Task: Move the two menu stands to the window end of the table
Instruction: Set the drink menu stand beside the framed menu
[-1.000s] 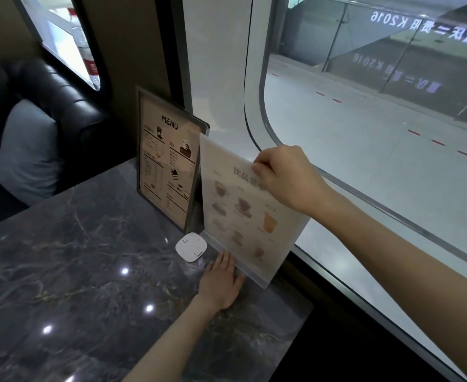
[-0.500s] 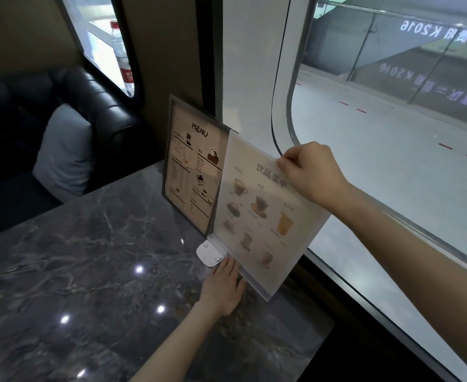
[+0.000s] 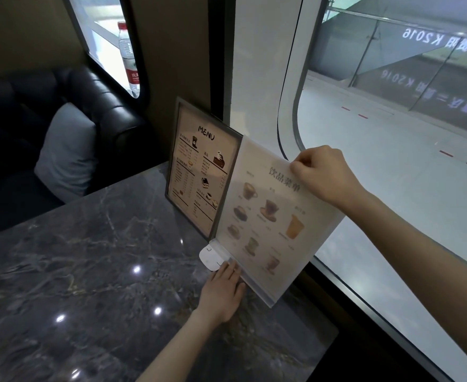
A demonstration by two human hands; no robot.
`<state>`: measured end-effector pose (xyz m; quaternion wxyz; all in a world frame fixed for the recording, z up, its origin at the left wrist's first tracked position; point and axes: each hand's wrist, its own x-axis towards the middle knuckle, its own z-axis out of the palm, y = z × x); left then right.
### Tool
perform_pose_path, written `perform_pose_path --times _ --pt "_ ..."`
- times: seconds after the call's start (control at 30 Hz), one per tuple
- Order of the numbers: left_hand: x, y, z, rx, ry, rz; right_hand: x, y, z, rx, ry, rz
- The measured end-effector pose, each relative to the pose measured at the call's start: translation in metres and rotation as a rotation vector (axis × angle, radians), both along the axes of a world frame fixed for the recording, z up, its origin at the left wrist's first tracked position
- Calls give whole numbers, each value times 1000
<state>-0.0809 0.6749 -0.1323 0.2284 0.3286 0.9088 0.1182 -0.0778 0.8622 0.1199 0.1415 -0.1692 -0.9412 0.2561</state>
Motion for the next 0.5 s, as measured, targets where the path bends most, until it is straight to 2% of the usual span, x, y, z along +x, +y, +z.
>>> perform_pose_path --times 0.5 --pt "-3 -4 0 22 -22 18 -5 -9 -2 163 -55 70"
